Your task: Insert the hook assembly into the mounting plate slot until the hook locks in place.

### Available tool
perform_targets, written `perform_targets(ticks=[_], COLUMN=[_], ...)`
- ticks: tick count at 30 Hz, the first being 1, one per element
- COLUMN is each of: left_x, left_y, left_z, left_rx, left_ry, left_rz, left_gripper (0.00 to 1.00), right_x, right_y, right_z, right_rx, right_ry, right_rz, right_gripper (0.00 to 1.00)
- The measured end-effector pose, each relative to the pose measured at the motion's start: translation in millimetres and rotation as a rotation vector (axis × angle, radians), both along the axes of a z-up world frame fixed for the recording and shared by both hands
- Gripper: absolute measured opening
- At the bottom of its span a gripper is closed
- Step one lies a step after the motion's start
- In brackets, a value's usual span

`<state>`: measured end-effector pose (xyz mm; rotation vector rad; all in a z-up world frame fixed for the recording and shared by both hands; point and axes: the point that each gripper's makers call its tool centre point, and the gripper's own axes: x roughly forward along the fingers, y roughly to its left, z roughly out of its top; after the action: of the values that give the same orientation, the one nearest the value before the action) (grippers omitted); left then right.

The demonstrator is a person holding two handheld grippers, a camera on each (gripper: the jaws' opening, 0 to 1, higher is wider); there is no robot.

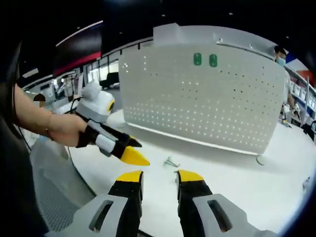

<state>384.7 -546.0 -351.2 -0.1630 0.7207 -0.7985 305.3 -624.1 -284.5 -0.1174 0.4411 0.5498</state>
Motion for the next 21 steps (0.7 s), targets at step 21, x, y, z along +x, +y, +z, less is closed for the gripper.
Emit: perform_targets(ticks=[21], left_x=[40.1], left_y=[-15.7], left_z=[-44.8], left_rx=[0.111], left_ry=[-0.056], left_rz=[0.018], left_gripper=[0.52], right_x=[9.6], right_y=[-26.1], right_z=[-7.5], right_rx=[0.016], right_ry=[0.039], right_rz=[-0.08], right_gripper=[0.23])
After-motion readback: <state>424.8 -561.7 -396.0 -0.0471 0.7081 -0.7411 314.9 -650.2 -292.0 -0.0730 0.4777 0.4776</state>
